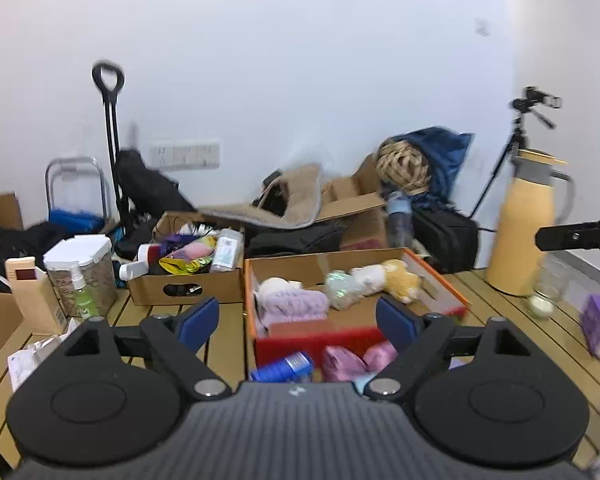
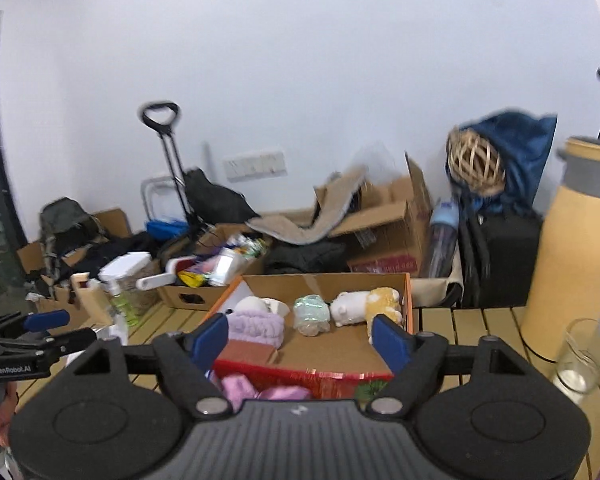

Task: Organize soft objects
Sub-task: 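Move both tools back over the table toward the lilac mesh bag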

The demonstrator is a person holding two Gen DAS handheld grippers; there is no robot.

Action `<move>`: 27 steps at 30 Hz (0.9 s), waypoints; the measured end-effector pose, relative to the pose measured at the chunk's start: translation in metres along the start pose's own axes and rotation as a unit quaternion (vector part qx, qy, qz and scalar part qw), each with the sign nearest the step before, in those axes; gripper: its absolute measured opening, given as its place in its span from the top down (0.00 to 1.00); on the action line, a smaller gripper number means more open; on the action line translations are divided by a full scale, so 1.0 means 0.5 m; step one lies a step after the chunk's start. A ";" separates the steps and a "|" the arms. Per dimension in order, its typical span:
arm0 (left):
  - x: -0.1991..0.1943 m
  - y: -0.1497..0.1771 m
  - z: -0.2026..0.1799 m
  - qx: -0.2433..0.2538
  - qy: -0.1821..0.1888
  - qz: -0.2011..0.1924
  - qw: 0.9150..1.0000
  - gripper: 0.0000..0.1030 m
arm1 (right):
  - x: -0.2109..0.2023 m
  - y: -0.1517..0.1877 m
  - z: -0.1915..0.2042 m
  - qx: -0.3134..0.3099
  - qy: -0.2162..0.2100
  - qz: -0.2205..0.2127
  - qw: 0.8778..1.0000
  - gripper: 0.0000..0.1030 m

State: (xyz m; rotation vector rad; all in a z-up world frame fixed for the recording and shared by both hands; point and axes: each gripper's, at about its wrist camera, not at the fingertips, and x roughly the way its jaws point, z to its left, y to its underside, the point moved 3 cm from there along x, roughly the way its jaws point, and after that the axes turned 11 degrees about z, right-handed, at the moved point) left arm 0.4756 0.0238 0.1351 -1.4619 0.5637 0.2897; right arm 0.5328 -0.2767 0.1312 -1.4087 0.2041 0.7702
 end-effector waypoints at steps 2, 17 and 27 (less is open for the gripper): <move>-0.049 0.059 -0.020 -0.001 0.002 -0.018 1.000 0.09 | -0.047 0.068 0.019 -0.017 0.005 -0.023 1.000 0.19; -0.208 0.360 -0.078 -0.011 0.004 -0.012 1.000 0.00 | -0.159 0.473 0.075 0.004 0.047 0.031 0.998 0.16; -0.143 0.382 -0.071 -0.032 0.007 0.024 0.999 0.00 | -0.119 0.475 0.067 0.002 0.091 0.018 0.996 0.16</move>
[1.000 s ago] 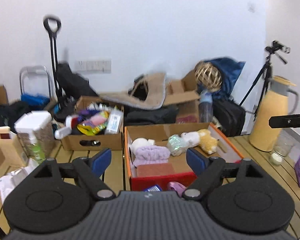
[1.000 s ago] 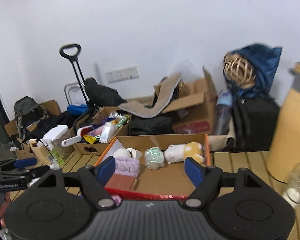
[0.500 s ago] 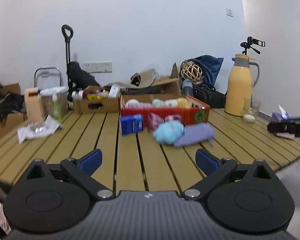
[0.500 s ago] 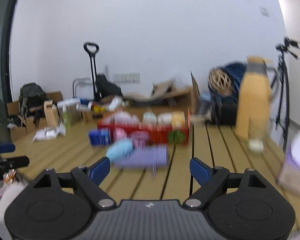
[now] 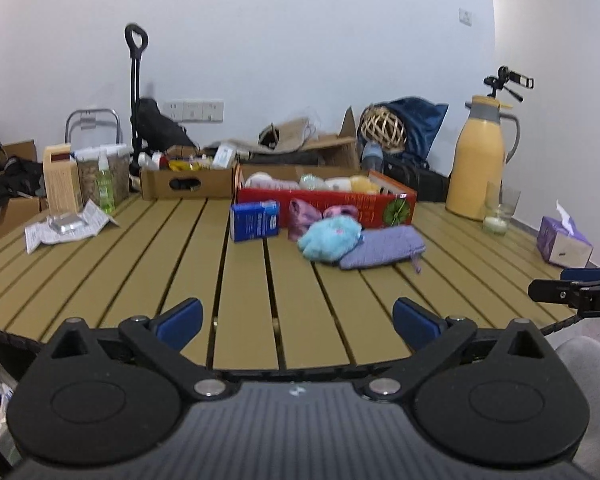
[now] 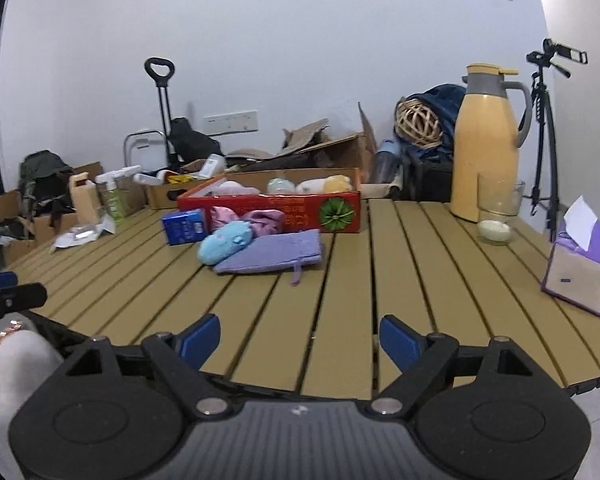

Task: Organize soft objects
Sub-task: 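Move both tools back over the table toward the lilac mesh bag, then grasp the lilac mesh bag between both tools and lift it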

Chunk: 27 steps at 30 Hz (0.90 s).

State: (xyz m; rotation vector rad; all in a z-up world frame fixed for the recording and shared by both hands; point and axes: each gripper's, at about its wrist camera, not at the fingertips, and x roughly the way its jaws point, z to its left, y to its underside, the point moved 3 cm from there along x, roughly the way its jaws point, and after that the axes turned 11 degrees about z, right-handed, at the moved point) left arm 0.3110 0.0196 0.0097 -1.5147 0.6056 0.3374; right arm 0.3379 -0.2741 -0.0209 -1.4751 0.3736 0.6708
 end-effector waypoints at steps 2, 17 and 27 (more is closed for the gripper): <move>0.024 -0.001 0.004 -0.003 0.002 0.008 1.000 0.00 | 0.022 -0.001 -0.002 0.002 -0.006 0.006 1.000 0.16; 0.272 -0.155 -0.061 0.011 0.078 0.063 0.995 0.19 | 0.244 -0.165 -0.030 0.018 -0.026 0.015 0.999 0.21; 0.462 -0.169 -0.083 -0.060 0.095 0.110 0.988 0.49 | 0.476 -0.247 -0.050 0.073 -0.060 0.080 0.992 0.55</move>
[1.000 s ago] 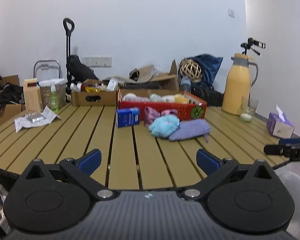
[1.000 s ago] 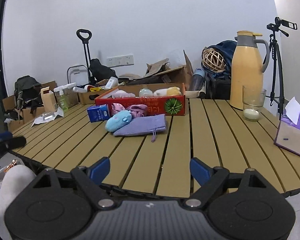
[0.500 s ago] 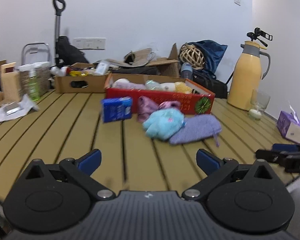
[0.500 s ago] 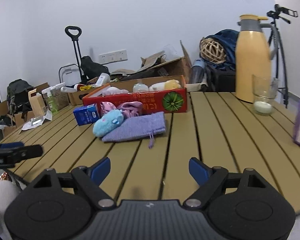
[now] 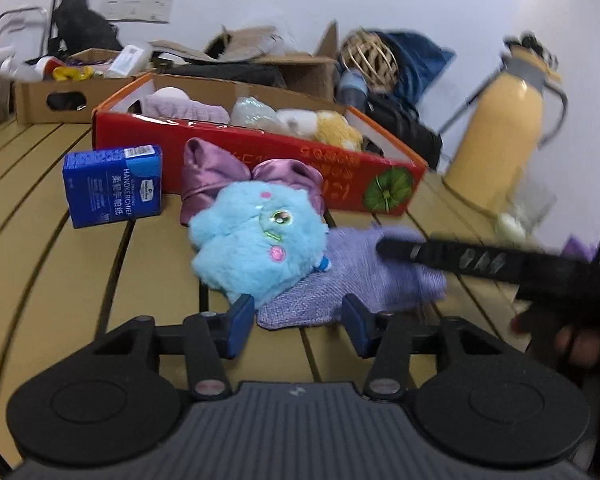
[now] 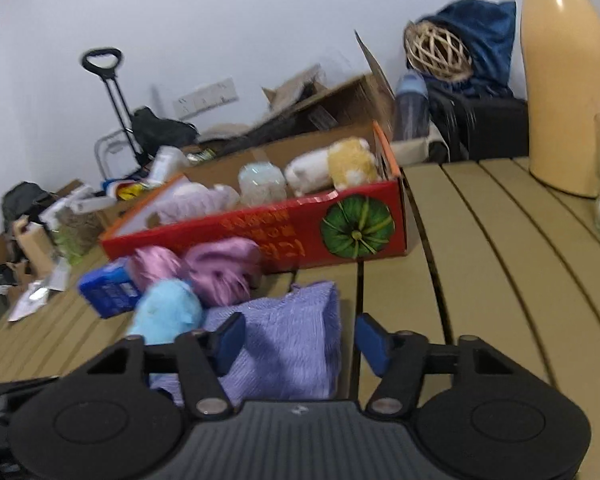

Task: Organize soft objects
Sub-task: 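Grasp the lilac mesh bag between both tools and lift it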

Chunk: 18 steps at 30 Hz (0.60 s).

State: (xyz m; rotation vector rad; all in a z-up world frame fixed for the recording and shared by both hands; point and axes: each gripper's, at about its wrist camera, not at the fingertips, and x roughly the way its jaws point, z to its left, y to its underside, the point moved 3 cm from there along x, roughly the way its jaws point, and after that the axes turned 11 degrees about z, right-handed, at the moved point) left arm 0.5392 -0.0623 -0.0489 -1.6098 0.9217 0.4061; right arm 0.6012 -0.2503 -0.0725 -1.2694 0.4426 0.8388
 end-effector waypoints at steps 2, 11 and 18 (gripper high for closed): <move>0.002 -0.002 0.005 -0.007 0.008 -0.006 1.000 0.45 | 0.014 0.008 0.022 -0.039 0.020 0.009 0.999 0.64; -0.018 0.000 0.011 -0.016 0.035 -0.023 0.999 0.27 | -0.049 0.071 0.046 -0.128 0.038 0.027 0.991 0.91; -0.015 0.012 -0.014 -0.009 0.061 0.018 0.998 0.27 | -0.105 0.110 0.014 -0.126 0.018 0.027 0.992 0.91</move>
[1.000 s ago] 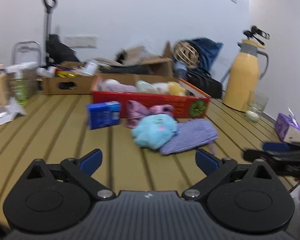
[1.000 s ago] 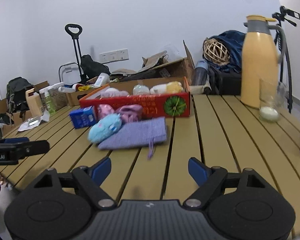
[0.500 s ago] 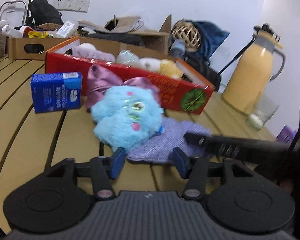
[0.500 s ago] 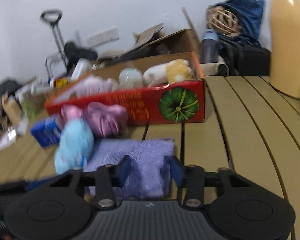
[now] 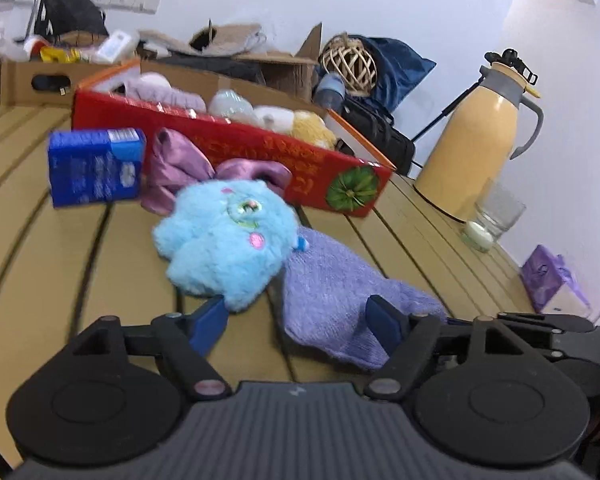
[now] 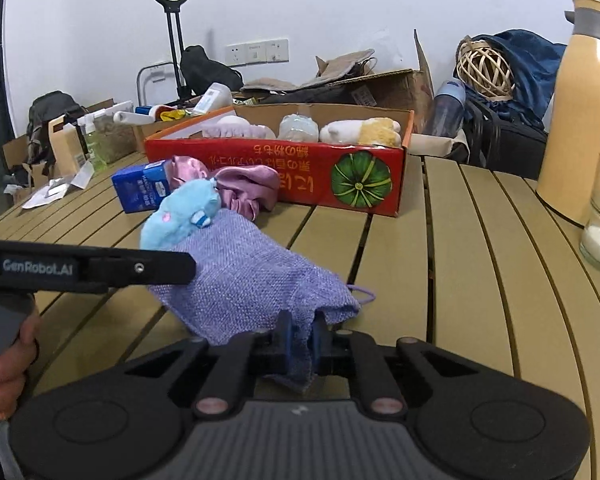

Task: Organize soft objects
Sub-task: 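Grasp the lilac mesh bag between both tools and lift it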

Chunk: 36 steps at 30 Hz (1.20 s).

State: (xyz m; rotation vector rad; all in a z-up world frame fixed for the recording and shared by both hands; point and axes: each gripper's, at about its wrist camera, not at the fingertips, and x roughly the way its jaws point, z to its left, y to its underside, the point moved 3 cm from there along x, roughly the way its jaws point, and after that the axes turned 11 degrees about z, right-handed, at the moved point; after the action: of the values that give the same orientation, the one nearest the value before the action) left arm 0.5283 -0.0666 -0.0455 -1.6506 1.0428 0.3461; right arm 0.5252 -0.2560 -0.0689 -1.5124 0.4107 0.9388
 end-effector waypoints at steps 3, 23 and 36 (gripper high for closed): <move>0.004 0.005 -0.020 0.009 0.017 0.010 1.000 0.60 | -0.006 0.003 -0.005 0.001 0.000 0.001 1.000 0.90; 0.015 0.028 -0.048 0.069 0.032 0.021 0.997 0.88 | 0.036 -0.018 -0.007 0.027 0.050 -0.010 0.998 0.65; -0.088 -0.055 -0.133 0.099 0.057 -0.034 0.993 0.90 | -0.141 -0.077 -0.030 0.064 -0.033 -0.126 0.989 0.95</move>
State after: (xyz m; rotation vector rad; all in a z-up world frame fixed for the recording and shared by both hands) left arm 0.5062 -0.1057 0.0258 -1.5375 1.0669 0.1002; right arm 0.5157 -0.2816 0.0081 -1.3748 0.2211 0.7476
